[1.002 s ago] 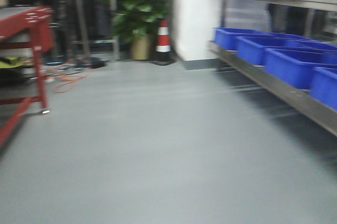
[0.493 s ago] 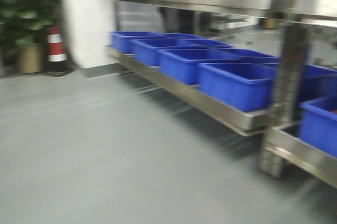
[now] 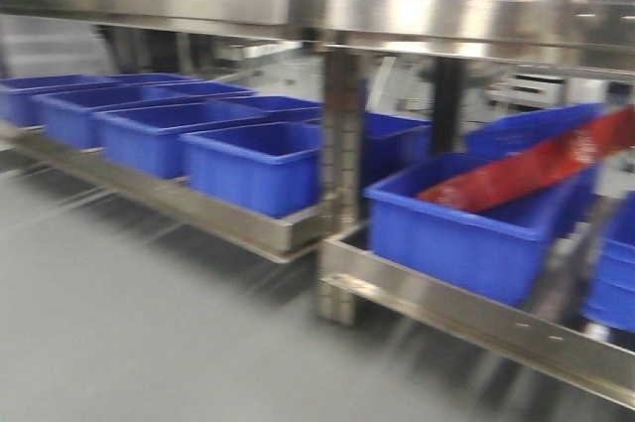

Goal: Place cylindrical capacitor in blue bin on shelf
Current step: 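Drive the base to the steel shelf holding both cylinders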

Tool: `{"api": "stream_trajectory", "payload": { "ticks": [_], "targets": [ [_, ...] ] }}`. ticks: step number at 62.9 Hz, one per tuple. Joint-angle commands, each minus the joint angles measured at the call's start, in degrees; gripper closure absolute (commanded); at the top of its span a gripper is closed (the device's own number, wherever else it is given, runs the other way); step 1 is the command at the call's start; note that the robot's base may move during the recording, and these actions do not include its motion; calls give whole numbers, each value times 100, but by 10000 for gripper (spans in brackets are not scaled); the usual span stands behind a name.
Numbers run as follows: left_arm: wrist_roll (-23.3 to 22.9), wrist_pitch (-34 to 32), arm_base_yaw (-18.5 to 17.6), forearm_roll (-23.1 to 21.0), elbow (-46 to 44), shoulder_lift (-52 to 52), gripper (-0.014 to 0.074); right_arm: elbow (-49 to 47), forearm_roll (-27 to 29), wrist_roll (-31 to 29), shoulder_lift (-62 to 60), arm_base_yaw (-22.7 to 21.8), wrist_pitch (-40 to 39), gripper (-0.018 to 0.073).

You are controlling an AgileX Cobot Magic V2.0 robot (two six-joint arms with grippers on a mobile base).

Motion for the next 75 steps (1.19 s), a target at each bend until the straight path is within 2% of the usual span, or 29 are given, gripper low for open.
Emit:
{"api": "stream_trajectory", "payload": {
  "ticks": [1,75],
  "targets": [
    [-5,-113,18,-55,0,-38,707,-50,-45,-7,-22,-1,-146,712],
    [-5,-113,18,-55,0,-38,707,-50,-45,-7,-22,-1,-146,712]
  ]
}}
